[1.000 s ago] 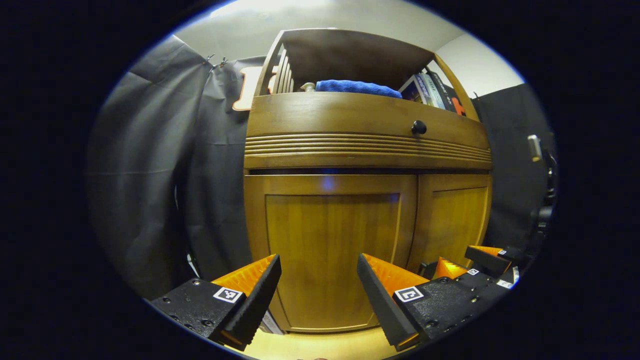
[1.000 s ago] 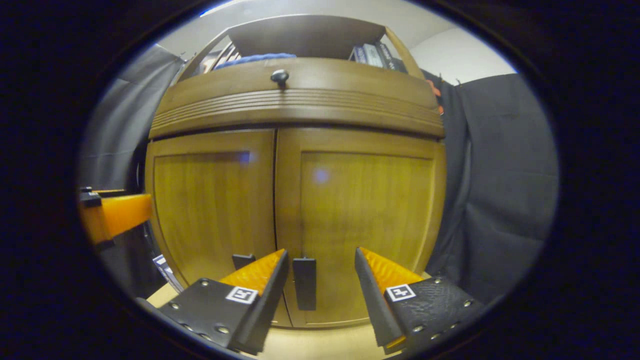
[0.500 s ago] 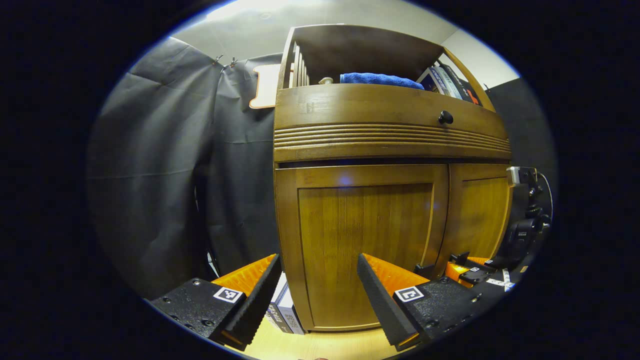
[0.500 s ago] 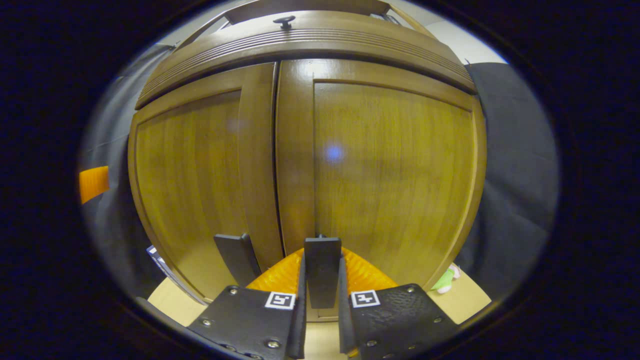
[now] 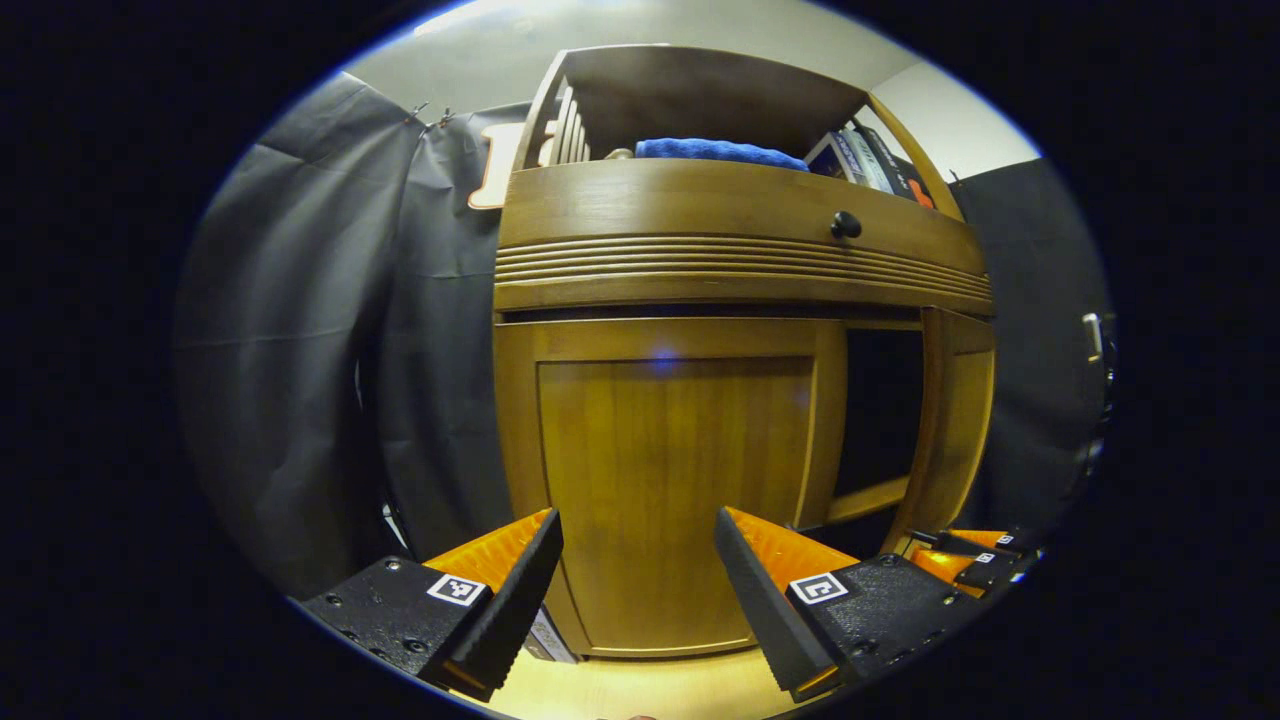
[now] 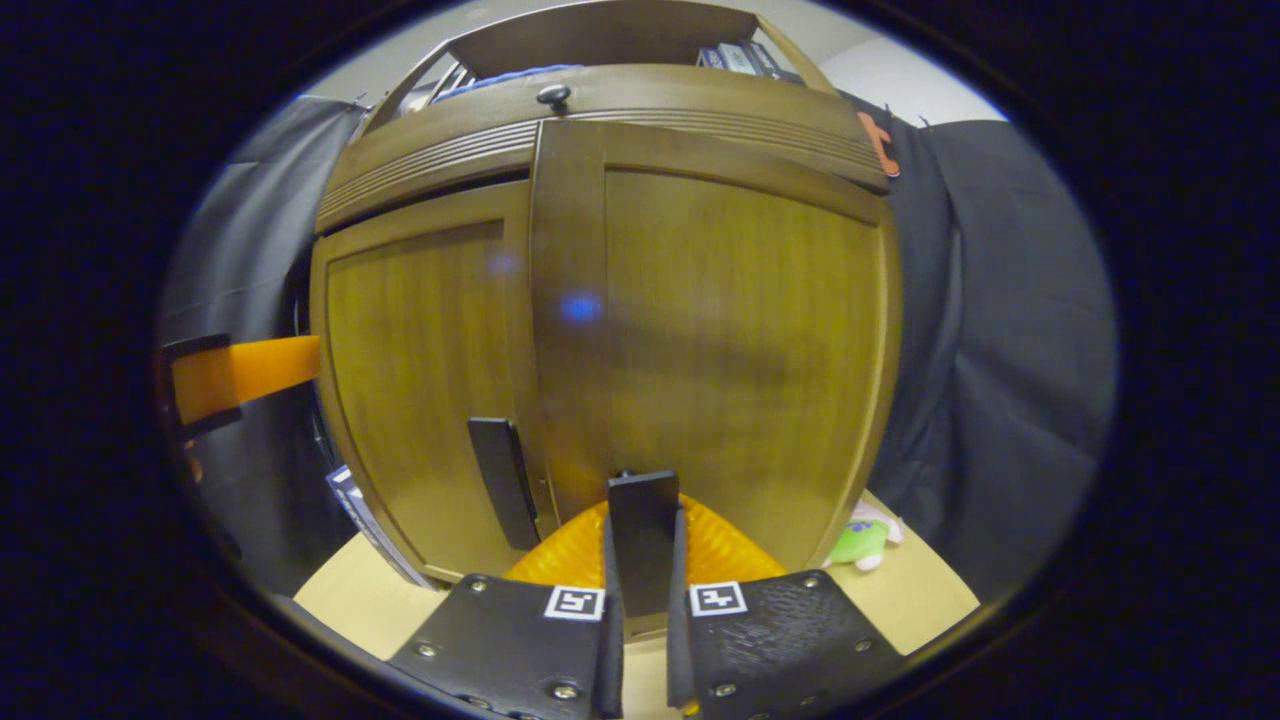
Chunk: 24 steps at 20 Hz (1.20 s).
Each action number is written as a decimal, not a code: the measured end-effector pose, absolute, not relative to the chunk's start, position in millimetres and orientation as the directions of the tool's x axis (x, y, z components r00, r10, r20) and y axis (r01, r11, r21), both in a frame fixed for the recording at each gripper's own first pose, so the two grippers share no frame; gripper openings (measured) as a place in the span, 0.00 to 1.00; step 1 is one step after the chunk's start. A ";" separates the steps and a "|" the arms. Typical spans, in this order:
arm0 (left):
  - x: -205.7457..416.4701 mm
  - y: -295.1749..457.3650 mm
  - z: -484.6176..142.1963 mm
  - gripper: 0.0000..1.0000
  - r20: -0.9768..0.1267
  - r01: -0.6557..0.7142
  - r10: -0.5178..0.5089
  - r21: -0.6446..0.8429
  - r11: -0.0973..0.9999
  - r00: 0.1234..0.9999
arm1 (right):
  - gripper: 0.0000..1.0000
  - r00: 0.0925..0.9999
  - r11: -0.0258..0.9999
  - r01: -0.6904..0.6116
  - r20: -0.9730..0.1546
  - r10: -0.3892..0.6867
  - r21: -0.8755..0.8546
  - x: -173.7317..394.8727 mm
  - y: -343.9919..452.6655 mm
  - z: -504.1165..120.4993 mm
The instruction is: Open the right door of the double-door shoe cabinet with the right hand, and open the left door with the left hand.
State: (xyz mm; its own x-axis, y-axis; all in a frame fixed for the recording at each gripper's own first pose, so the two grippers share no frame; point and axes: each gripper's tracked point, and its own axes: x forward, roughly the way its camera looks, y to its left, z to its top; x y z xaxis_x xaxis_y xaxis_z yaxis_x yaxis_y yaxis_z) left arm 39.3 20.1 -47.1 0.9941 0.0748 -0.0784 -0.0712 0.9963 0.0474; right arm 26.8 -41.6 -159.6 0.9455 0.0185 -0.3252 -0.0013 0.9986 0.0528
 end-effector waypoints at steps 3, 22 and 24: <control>38.7 -1.5 -49.4 0.93 -0.082 -0.033 0.036 0.041 0.999 0.996 | 0.17 0.943 0.999 0.020 -0.332 -0.005 0.041 1.1 -61.0 -155.2; 35.6 -85.5 -66.2 0.95 -0.104 0.102 -0.098 0.027 0.994 0.990 | 0.12 0.886 0.939 0.335 -0.313 -0.342 -0.078 -104.1 -237.5 -125.1; 37.6 -86.8 -69.8 0.95 -0.112 0.100 -0.097 0.025 0.995 0.989 | 0.12 0.877 0.929 0.362 -0.309 -0.368 -0.076 -107.9 -250.1 -124.9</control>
